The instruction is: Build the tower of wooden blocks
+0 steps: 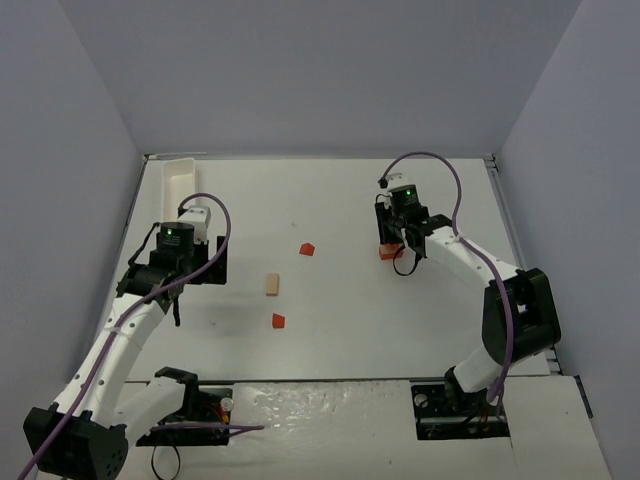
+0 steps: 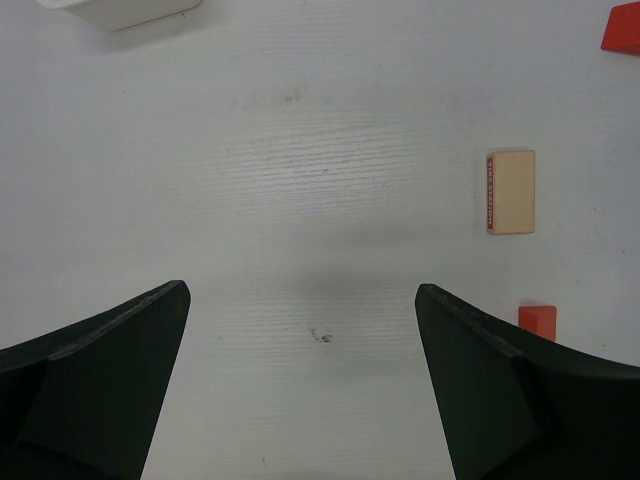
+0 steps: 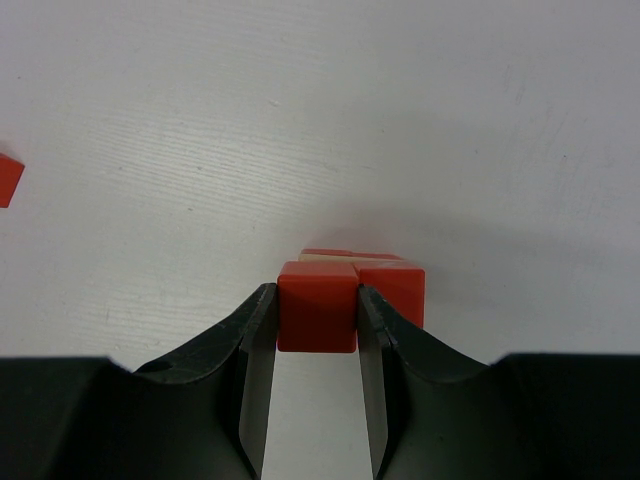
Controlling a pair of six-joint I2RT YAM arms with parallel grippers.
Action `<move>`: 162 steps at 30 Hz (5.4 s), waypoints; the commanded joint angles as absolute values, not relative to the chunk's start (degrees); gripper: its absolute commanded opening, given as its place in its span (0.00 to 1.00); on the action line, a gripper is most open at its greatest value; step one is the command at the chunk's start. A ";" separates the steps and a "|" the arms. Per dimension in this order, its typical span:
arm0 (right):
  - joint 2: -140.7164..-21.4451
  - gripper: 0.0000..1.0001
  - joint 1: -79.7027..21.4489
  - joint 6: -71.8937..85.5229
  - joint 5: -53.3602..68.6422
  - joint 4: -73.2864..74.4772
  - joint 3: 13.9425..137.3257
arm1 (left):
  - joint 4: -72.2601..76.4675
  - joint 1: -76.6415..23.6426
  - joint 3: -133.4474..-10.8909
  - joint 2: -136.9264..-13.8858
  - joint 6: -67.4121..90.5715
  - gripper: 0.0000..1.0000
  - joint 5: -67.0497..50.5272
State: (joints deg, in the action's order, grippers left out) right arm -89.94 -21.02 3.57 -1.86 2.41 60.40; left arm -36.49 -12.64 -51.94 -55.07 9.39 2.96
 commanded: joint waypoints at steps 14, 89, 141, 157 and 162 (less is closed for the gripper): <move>-90.57 0.06 -20.57 4.13 -2.29 -1.05 59.94 | -33.66 -12.52 -53.22 -54.89 8.75 0.95 2.90; -89.54 0.32 -20.57 3.69 -3.62 -1.67 59.06 | -33.66 -12.48 -53.28 -55.30 8.77 0.95 2.29; -88.68 1.00 -18.75 8.44 -3.72 1.65 59.14 | -33.66 -12.48 -53.07 -53.17 8.79 0.95 1.85; -92.11 1.00 -17.58 7.60 -0.53 1.80 59.81 | -33.66 -12.48 -53.13 -54.10 8.79 0.95 1.85; -92.64 1.00 -17.49 7.29 -0.53 1.67 60.03 | -33.58 -12.48 -53.17 -54.15 8.79 0.95 1.93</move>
State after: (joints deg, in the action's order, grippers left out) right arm -92.95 -17.91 7.62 -1.02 2.81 58.46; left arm -36.49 -12.64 -51.94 -54.00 9.37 2.35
